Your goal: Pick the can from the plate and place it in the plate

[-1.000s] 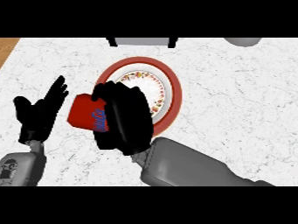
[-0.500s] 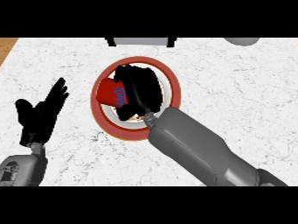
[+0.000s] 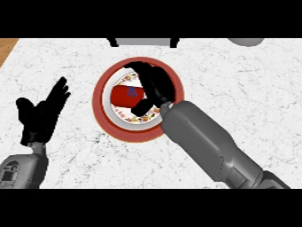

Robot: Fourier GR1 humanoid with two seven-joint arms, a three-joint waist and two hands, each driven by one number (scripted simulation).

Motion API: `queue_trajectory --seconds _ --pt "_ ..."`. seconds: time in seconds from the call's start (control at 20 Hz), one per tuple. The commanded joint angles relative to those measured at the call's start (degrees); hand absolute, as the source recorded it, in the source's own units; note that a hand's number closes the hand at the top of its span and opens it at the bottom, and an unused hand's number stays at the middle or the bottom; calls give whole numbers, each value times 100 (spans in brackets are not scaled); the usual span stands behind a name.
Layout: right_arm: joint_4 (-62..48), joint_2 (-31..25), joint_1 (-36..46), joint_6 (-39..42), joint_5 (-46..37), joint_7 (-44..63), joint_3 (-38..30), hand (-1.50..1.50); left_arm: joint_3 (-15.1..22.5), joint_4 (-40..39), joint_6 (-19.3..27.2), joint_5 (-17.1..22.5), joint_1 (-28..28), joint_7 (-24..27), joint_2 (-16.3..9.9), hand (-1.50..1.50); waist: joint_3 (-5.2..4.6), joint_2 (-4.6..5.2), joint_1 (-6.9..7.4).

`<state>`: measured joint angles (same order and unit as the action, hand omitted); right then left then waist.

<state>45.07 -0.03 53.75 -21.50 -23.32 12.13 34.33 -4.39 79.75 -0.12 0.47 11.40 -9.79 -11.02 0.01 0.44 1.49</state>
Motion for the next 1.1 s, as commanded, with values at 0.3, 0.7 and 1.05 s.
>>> queue_trajectory --seconds 0.3,0.7,1.05 --pt "1185 3 -402 -131 1258 -2063 -613 -150 -79 238 -38 53 -67 -176 -81 0 5 -35 -69" --pt "1893 2 -872 768 2740 -1037 -1084 -150 -82 -85 23 -24 -129 129 49 0 -1 -34 -146" --pt "1866 -173 -1302 1615 2716 -1750 -1563 -150 -146 -69 -188 49 -143 224 3 0 -2 -37 -133"
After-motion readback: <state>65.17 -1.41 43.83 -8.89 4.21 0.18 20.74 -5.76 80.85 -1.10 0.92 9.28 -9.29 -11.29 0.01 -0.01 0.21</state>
